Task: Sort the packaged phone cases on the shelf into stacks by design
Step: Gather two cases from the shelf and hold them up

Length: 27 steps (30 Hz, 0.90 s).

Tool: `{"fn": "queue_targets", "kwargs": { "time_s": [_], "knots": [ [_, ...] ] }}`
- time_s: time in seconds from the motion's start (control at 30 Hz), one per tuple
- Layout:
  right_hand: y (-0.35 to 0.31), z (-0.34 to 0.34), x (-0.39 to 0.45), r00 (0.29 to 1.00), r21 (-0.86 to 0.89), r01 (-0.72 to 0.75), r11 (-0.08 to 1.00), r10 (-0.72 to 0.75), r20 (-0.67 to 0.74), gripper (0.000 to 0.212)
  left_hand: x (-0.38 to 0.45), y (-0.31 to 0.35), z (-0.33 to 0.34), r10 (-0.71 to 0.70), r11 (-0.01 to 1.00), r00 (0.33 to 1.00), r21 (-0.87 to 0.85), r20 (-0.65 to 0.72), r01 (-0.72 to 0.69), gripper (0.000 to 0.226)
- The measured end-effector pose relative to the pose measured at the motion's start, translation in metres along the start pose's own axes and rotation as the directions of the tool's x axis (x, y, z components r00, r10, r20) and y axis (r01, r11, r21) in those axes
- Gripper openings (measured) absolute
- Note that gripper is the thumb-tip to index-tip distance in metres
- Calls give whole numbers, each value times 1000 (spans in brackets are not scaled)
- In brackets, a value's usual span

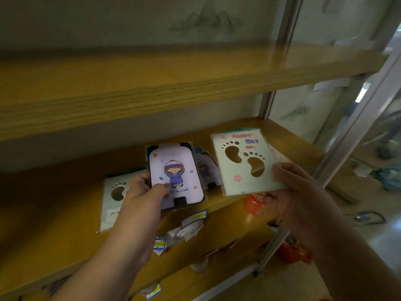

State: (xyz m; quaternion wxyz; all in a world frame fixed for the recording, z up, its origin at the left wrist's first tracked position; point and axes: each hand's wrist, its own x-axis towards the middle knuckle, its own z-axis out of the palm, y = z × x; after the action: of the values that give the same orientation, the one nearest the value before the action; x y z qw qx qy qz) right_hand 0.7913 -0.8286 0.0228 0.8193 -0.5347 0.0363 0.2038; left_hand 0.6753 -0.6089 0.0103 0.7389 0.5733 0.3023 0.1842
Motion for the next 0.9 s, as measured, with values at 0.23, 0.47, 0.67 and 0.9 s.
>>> {"fn": "queue_targets", "kwargs": {
  "time_s": [0.23, 0.47, 0.67, 0.9],
  "knots": [
    [-18, -36, 61, 999, -97, -33, 995, 34, 4, 25, 29, -20, 58, -50, 992, 997, 114, -66, 58, 31],
    [-26, -69, 92, 991, -128, -68, 990, 81, 107, 14, 73, -26, 96, 88, 915, 978, 403, -189, -4, 18],
    [-34, -87, 107, 985, -178, -68, 982, 95, 145, 25, 82, -45, 98, 179, 659, 947, 748, -266, 85, 39],
    [-44, -95, 118, 983, -176, -68, 982, 96, 158, 23, 76, -48, 98, 225, 490, 946, 866, -233, 96, 41]
  ]
}}
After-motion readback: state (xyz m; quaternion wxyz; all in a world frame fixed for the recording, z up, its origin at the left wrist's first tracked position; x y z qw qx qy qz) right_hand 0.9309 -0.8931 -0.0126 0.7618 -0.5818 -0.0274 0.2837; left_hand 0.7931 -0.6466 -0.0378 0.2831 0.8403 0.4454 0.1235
